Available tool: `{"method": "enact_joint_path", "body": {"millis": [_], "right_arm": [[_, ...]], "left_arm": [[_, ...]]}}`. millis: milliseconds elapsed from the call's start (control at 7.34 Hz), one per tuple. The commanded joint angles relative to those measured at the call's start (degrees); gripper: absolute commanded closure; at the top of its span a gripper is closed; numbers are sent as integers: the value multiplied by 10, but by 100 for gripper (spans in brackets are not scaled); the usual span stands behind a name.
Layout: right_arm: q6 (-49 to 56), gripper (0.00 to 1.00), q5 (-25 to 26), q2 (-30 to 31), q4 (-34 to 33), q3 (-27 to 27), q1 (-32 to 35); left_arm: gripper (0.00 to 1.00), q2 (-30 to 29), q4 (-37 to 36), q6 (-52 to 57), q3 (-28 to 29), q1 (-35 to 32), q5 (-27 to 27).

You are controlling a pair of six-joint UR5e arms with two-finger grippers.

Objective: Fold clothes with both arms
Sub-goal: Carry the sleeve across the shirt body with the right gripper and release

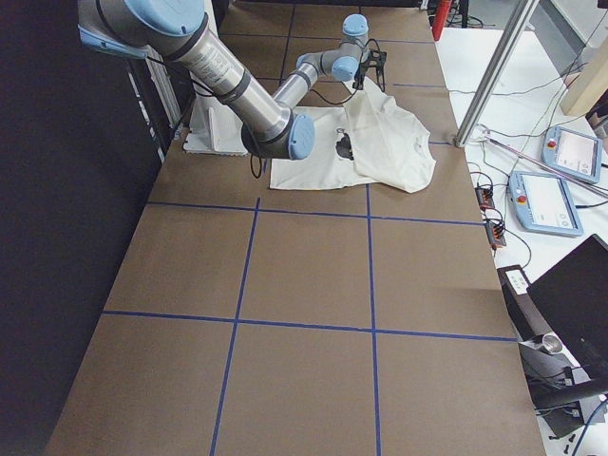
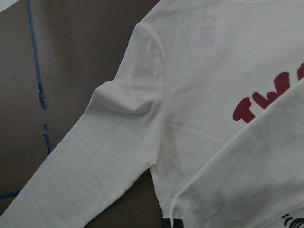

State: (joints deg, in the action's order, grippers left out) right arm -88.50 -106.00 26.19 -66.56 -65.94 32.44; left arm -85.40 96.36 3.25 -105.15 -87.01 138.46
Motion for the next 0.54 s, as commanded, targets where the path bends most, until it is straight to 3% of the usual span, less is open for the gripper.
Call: {"method": "enact_joint_path", "body": {"millis": [0, 136, 272, 409], "right_arm": [[0, 95, 92, -73, 56, 130, -55], [0, 24, 105, -83, 57, 144, -58], [0, 1, 105, -85, 56, 143, -58], [-11, 1, 94, -83, 46, 101, -42]], "left_arm": [[0, -1, 1, -1, -2, 0, 1], [0, -2, 2, -8, -2, 1, 22], [0, -5, 21, -37, -2, 20, 43], [0, -4, 84, -77, 8, 60, 44]]}}
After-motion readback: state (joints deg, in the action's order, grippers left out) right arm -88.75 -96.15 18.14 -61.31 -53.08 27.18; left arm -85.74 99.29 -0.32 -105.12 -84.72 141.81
